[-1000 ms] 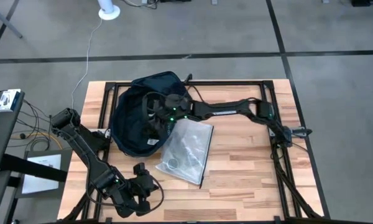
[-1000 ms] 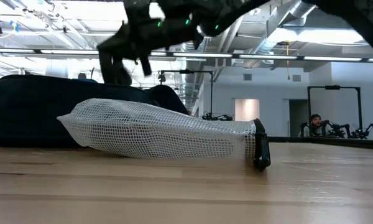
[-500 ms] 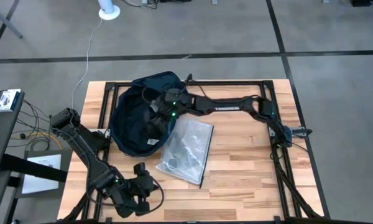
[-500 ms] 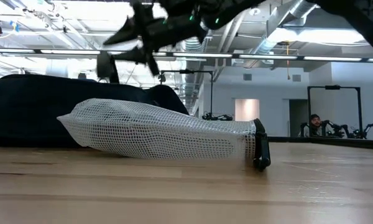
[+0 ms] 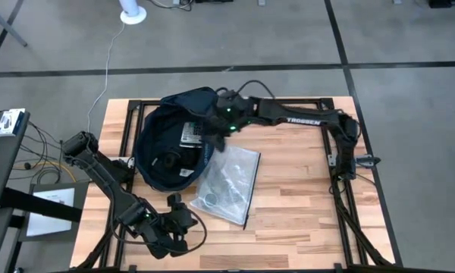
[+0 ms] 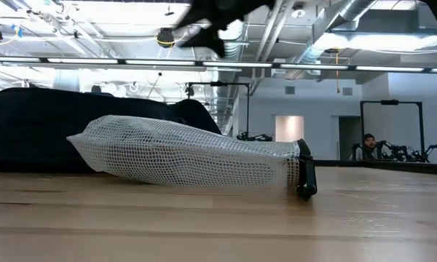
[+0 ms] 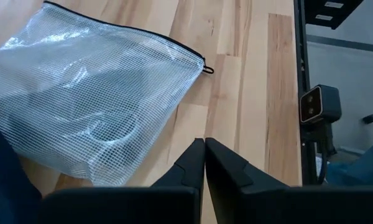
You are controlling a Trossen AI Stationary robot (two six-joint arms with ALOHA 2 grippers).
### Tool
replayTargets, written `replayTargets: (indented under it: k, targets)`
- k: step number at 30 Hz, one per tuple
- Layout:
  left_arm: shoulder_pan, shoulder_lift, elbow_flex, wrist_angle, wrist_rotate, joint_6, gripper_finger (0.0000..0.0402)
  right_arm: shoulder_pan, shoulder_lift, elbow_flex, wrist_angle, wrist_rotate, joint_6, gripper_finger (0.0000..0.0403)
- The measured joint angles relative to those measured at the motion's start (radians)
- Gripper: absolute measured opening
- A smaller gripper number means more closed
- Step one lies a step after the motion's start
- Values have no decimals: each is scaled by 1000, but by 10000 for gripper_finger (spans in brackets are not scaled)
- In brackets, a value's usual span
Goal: Unpack backpack
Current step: Close the white zip bag
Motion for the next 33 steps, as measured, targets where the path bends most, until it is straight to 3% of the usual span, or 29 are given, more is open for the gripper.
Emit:
replayTargets:
  k: [6, 8, 13, 18, 22, 25, 28, 33]
  targets:
    - [-1, 0, -6, -1, 0, -3, 0, -16, -92, -7, -658, 5, -202, 152]
    - [5, 4, -6, -1, 0, -2, 0, 21, -131, -46, -751, 4, -226, 144]
    - [19, 6, -7, 3, 0, 7, 0, 146, -266, -241, -683, 5, -214, 127]
    - [20, 6, -7, 3, -35, 34, 0, 272, -377, -492, -431, 52, -164, 123]
    - [37, 6, -7, 4, -46, 58, 0, 328, -386, -639, -334, 131, -275, 123]
    - [55, 6, -7, 6, -47, 57, 0, 332, -349, -682, -324, 264, -398, 123]
    - [70, 6, -7, 11, -46, 31, 0, 312, -297, -685, -308, 391, -409, 123]
    - [74, 6, -7, 25, -46, -10, 0, 256, -224, -683, -242, 408, -437, 123]
